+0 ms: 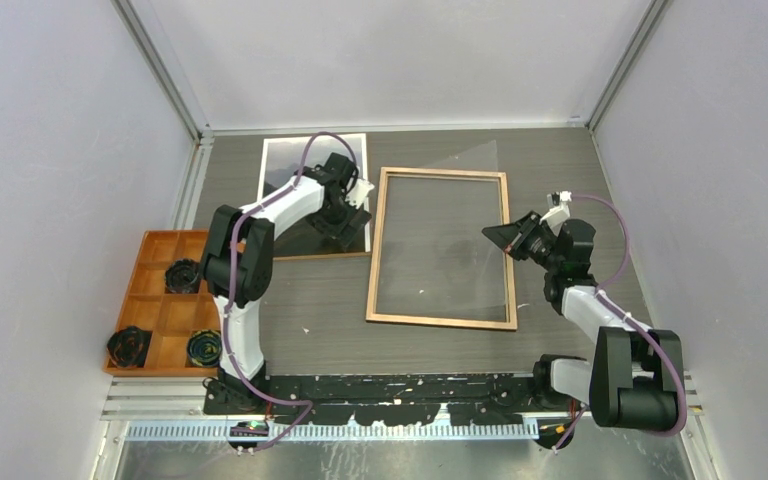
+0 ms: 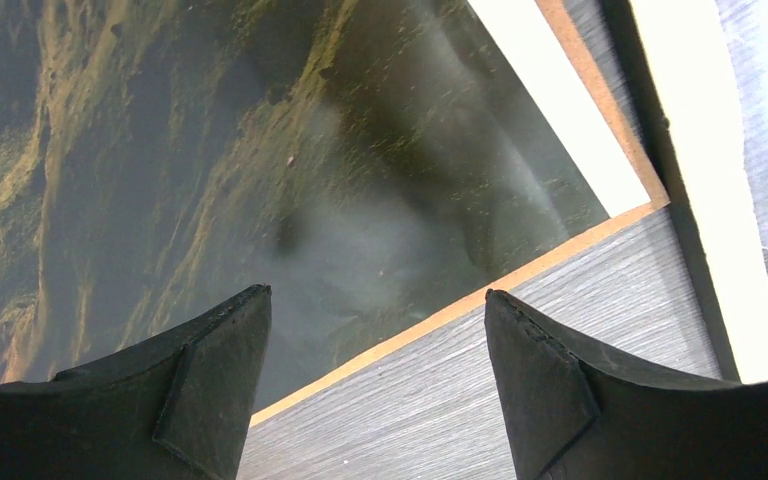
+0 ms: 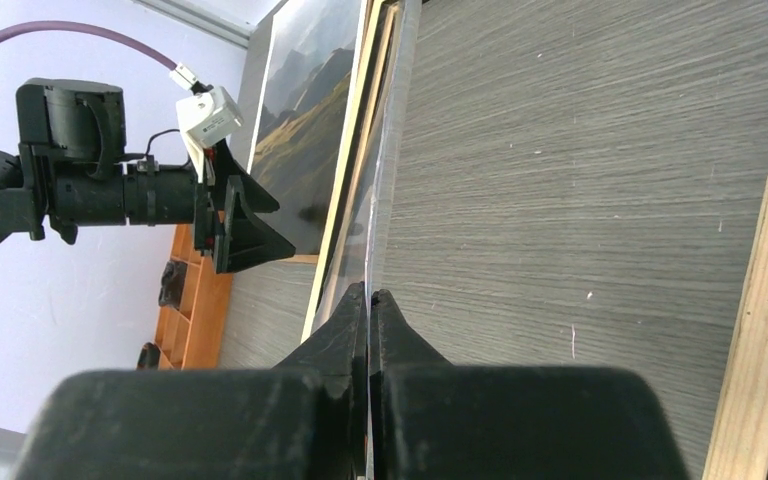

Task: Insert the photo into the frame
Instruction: Place the photo frame item in the photo frame.

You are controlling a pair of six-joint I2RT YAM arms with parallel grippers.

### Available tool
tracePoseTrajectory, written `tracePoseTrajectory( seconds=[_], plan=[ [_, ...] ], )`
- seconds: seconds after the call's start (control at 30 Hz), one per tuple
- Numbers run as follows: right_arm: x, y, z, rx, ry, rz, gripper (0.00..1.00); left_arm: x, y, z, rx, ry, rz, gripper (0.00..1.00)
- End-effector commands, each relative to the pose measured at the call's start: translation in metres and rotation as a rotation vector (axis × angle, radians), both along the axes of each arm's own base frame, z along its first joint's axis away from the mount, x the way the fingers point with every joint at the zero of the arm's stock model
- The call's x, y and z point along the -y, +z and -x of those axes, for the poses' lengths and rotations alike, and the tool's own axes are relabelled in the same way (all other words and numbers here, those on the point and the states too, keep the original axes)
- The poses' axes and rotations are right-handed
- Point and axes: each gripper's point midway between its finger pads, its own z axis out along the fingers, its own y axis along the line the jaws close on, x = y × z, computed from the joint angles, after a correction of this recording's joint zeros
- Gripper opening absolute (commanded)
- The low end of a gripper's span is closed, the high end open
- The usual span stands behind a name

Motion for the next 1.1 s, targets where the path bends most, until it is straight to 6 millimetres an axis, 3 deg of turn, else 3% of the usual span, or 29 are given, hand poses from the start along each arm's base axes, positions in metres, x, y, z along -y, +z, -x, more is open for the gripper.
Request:
tracePoseTrajectory(
  seconds=[0.0,0.47,0.77,1.07],
  plan=[
    [-0.008,0.028,-0.010,0.107,0.061,-0.010,0.01,0.013,0.008,-0.011,0.041,-0.034,0.008,0.80],
    [-0.016,0.035,-0.012,0.117,0.123,-0.042,0.01,0.046,0.009,-0.020,0.047,-0.094,0.006,0.79],
    [-0.020,0.029,-0.013,0.098,0.156,-0.054,0.01,0.049,0.005,-0.017,0.040,-0.107,0.005,0.79],
    [-0.023,0.036,-0.017,0.112,0.187,-0.064,0.01,0.052,0.003,-0.019,0.042,-0.119,-0.002,0.79]
  ],
)
